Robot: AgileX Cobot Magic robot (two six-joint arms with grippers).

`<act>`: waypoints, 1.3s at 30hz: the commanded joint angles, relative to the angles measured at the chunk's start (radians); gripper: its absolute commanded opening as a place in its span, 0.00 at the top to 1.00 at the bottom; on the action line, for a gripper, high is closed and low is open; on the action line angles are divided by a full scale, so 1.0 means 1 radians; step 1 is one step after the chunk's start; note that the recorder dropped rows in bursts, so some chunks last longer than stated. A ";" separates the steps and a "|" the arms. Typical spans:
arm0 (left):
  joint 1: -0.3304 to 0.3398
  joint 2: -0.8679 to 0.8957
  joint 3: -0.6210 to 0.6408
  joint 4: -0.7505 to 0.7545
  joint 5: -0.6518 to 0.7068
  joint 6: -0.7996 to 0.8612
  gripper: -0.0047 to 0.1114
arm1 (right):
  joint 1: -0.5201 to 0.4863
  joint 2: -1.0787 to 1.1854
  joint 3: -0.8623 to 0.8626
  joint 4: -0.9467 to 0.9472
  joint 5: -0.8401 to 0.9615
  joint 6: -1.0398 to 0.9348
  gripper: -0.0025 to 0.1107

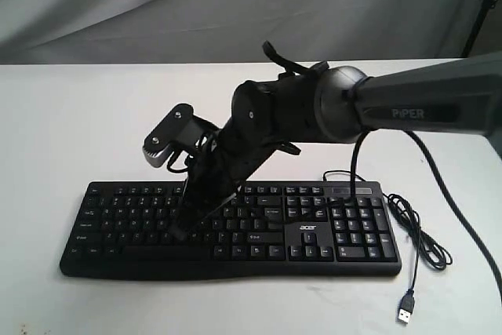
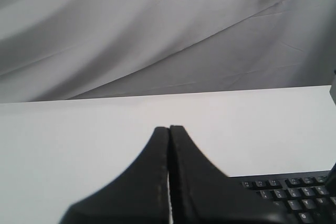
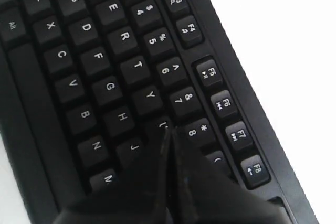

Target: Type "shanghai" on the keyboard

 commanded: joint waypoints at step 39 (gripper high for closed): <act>-0.006 -0.002 0.002 0.000 -0.006 -0.003 0.96 | -0.014 0.023 0.041 0.039 -0.053 -0.045 0.98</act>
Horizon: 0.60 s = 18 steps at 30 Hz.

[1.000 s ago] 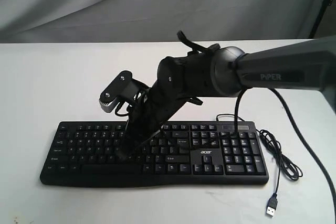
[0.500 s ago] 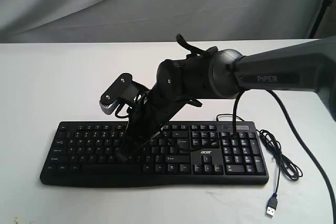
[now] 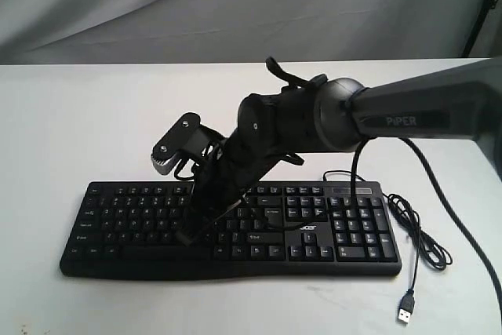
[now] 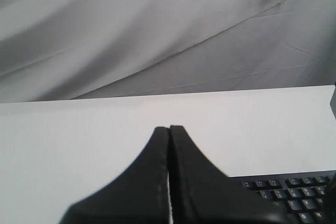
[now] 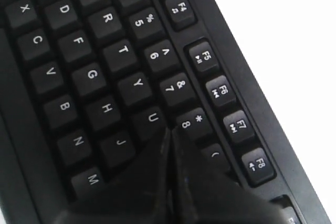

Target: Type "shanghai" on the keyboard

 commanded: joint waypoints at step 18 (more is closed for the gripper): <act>-0.006 -0.002 0.002 0.000 -0.006 -0.003 0.96 | -0.008 -0.396 0.007 -0.202 0.081 0.142 0.98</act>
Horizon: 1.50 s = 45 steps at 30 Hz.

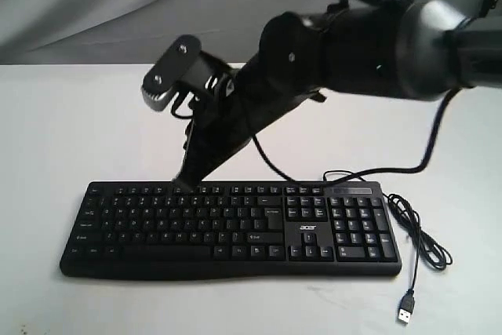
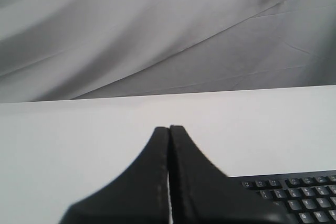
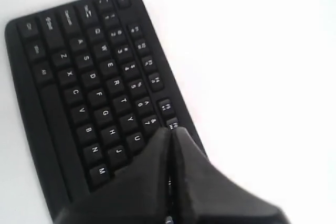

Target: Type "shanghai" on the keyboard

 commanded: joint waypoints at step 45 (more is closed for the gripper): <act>-0.006 -0.002 0.002 0.000 -0.006 -0.003 0.96 | -0.926 -1.507 1.079 -0.209 -0.395 0.633 0.98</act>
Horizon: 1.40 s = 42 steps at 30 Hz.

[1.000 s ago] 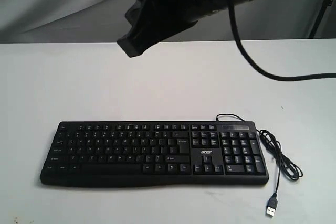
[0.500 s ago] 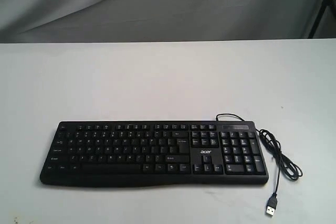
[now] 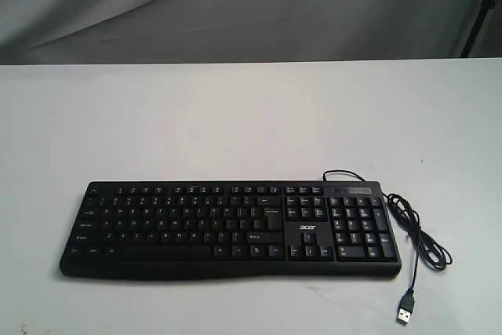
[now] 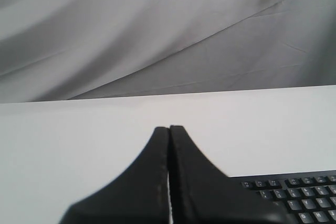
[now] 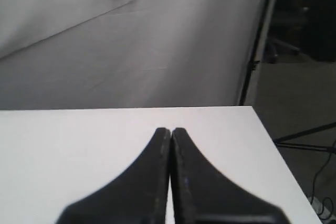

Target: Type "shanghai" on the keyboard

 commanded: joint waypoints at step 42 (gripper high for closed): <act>-0.006 -0.002 0.002 0.000 -0.006 -0.003 0.96 | -0.094 -0.511 0.420 -0.030 0.170 0.102 0.98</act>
